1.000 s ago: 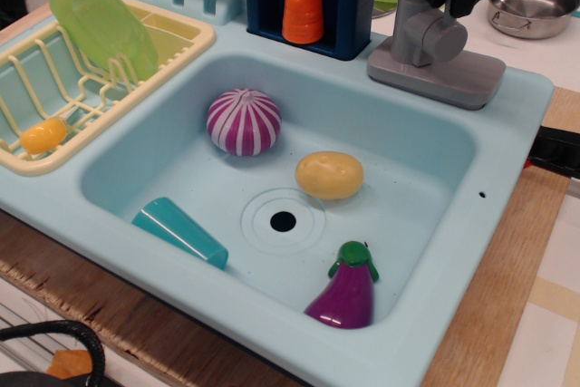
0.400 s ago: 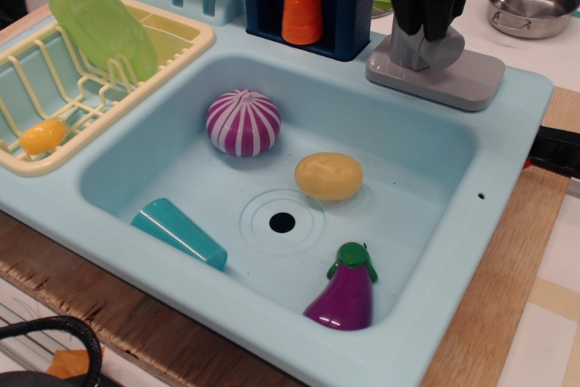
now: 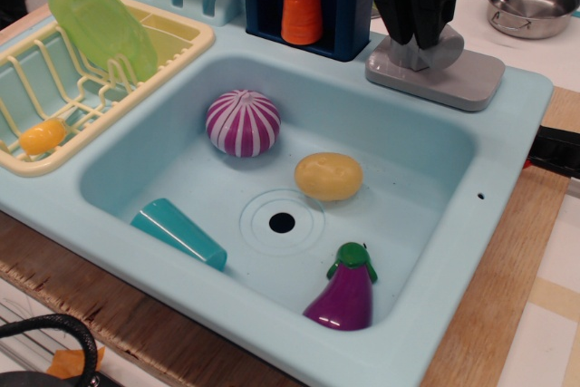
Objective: Turn lever vertical to-front
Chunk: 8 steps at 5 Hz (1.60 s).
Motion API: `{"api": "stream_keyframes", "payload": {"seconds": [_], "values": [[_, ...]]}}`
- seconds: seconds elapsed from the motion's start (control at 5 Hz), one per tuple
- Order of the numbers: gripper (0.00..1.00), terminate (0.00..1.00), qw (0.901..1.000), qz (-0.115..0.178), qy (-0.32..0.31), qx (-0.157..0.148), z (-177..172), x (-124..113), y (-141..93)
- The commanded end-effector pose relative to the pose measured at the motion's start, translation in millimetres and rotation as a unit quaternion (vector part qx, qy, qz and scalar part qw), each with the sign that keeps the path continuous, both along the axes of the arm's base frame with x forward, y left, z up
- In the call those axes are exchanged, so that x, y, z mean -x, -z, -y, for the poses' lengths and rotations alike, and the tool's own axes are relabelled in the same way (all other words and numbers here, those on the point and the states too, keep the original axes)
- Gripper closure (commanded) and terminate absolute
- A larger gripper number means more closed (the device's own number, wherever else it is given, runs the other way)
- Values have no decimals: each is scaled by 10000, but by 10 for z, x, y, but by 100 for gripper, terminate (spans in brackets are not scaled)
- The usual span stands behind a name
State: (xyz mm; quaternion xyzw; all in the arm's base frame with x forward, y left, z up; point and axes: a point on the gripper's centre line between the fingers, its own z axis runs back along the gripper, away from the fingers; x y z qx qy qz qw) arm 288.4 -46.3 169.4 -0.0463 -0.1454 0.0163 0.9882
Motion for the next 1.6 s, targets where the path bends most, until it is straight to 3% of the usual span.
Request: {"api": "stream_keyframes", "payload": {"seconds": [0.0, 0.8, 1.0, 1.2, 1.4], "values": [[100, 0, 9963, -620, -590, 54, -336, 330, 240], [100, 0, 9867, -1263, -964, 346, -507, 514, 493], [100, 0, 9859, -1191, -1129, 331, -358, 691, 545], [100, 0, 9863, -1095, -1168, 389, -323, 739, 617], [100, 0, 9857, -1181, -1112, 446, -322, 719, 680]]}}
